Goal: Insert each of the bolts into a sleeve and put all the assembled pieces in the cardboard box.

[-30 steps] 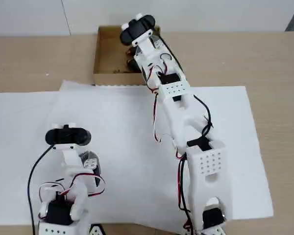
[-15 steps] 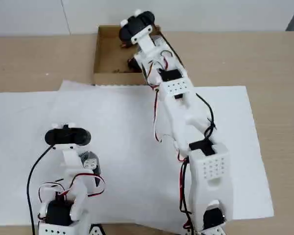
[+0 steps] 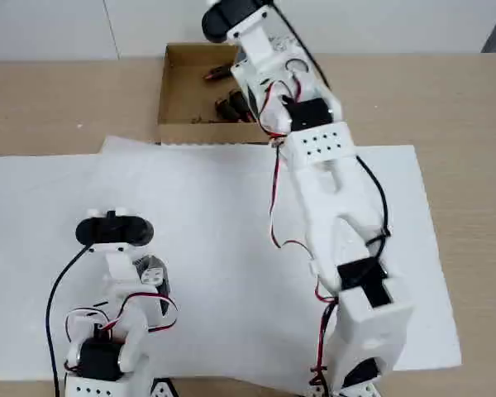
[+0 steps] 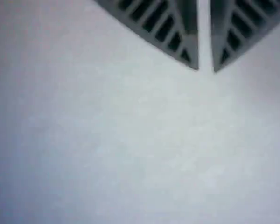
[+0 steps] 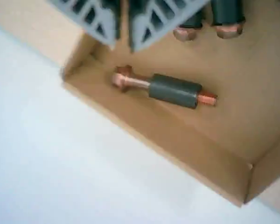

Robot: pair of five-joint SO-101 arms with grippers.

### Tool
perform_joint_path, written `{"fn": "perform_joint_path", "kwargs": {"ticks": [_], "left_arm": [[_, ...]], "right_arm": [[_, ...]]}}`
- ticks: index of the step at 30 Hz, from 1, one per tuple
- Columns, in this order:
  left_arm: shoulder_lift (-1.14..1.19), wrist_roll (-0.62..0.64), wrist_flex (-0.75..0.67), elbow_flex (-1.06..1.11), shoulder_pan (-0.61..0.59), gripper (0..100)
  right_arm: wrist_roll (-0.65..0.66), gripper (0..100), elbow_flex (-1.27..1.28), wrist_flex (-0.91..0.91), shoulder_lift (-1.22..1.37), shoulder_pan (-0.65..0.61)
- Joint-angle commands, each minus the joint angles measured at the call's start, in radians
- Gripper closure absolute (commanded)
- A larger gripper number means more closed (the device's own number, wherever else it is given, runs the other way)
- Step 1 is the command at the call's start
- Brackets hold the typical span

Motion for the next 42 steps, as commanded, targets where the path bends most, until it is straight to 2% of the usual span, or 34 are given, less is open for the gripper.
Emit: {"fn": "perform_joint_path", "kwargs": {"ticks": [1, 6, 14, 23, 29, 33, 36, 42], "left_arm": [[-0.011, 0.005, 0.003, -0.007, 0.003, 100], [-0.011, 0.005, 0.003, -0.007, 0.003, 100], [-0.011, 0.005, 0.003, -0.007, 0.003, 100], [-0.011, 0.005, 0.003, -0.007, 0.003, 100], [-0.011, 0.005, 0.003, -0.007, 0.003, 100], [-0.011, 0.005, 0.003, -0.007, 0.003, 100], [-0.011, 0.005, 0.003, -0.007, 0.003, 100], [-0.011, 0.005, 0.003, -0.007, 0.003, 100]], "right_arm": [[-0.003, 99.5, -0.054, 0.094, -0.142, 0.031], [-0.104, 99.5, -0.054, 0.26, -0.266, 0.042], [-0.115, 99.5, -0.054, 0.503, -0.481, 0.059], [-0.304, 99.5, -0.051, 0.829, -0.688, 0.166], [-0.347, 99.5, -0.044, 1.013, -0.797, 0.176], [-0.348, 99.5, 0.066, 1.018, -0.912, 0.177], [-0.353, 99.5, 0.253, 1.007, -1.026, 0.177], [-0.385, 99.5, 0.684, 0.832, -1.322, 0.177]]}}
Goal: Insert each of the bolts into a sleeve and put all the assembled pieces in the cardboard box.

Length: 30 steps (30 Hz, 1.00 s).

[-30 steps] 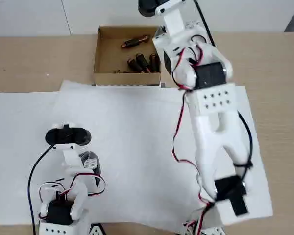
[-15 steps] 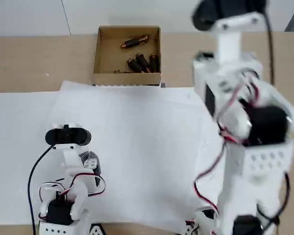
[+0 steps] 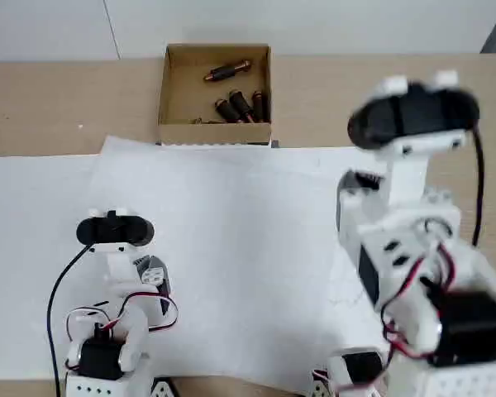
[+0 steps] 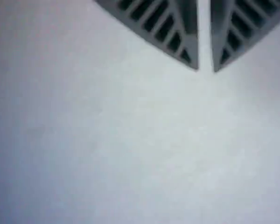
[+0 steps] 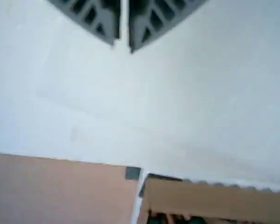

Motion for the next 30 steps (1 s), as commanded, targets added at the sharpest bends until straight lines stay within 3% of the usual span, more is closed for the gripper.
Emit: {"fn": "perform_joint_path", "kwargs": {"ticks": [1, 8, 19, 30], "left_arm": [[-0.011, 0.005, 0.003, -0.007, 0.003, 100], [-0.011, 0.005, 0.003, -0.007, 0.003, 100], [-0.011, 0.005, 0.003, -0.007, 0.003, 100], [-0.011, 0.005, 0.003, -0.007, 0.003, 100]], "right_arm": [[-0.011, 99.5, 0.256, -0.13, -0.179, 0.008], [-0.012, 99.5, 0.681, -0.292, -0.441, 0.008], [-0.009, 99.5, 1.168, -0.386, -0.835, 0.007], [-0.015, 99.5, 1.297, -0.39, -0.886, 0.008]]}}
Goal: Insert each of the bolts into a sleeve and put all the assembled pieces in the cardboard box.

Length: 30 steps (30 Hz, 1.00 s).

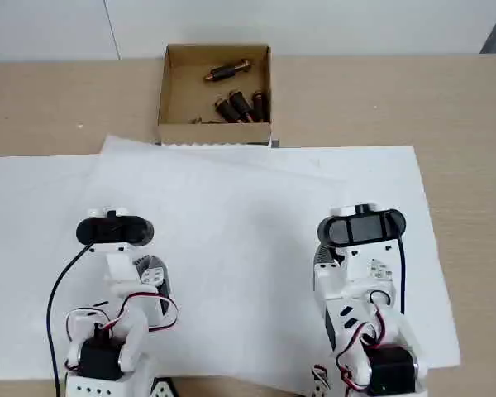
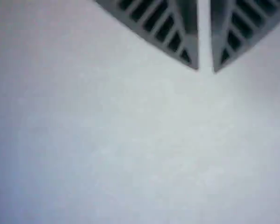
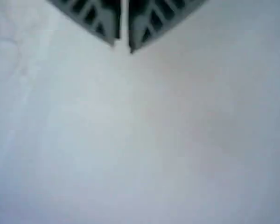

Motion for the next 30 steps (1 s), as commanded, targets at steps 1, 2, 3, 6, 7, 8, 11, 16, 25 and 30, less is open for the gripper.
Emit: {"fn": "perform_joint_path", "kwargs": {"ticks": [1, 2, 3, 6, 7, 8, 11, 16, 25, 30], "left_arm": [[-0.011, 0.005, 0.003, -0.007, 0.003, 100], [-0.011, 0.005, 0.003, -0.007, 0.003, 100], [-0.011, 0.005, 0.003, -0.007, 0.003, 100], [-0.011, 0.005, 0.003, -0.007, 0.003, 100], [-0.011, 0.005, 0.003, -0.007, 0.003, 100], [-0.011, 0.005, 0.003, -0.007, 0.003, 100], [-0.011, 0.005, 0.003, -0.007, 0.003, 100], [-0.011, 0.005, 0.003, -0.007, 0.003, 100], [-0.011, 0.005, 0.003, -0.007, 0.003, 100], [-0.011, 0.005, 0.003, -0.007, 0.003, 100]], "right_arm": [[-0.012, 99.5, 0.043, -0.019, -0.005, 0.008], [-0.012, 99.5, 0.069, -0.019, -0.005, 0.008], [-0.012, 99.5, 0.094, -0.019, -0.005, 0.008], [-0.012, 99.5, 0.152, -0.022, -0.021, 0.008], [-0.012, 99.5, 0.178, -0.038, -0.022, 0.008], [-0.012, 99.5, 0.203, -0.059, -0.021, 0.008], [-0.012, 99.5, 0.256, -0.124, -0.021, 0.008], [-0.008, 99.5, 0.328, -0.295, -0.018, 0.008], [-0.008, 99.5, 0.328, -0.282, -0.018, 0.007], [-0.008, 99.5, 0.328, -0.282, -0.018, 0.007]]}}
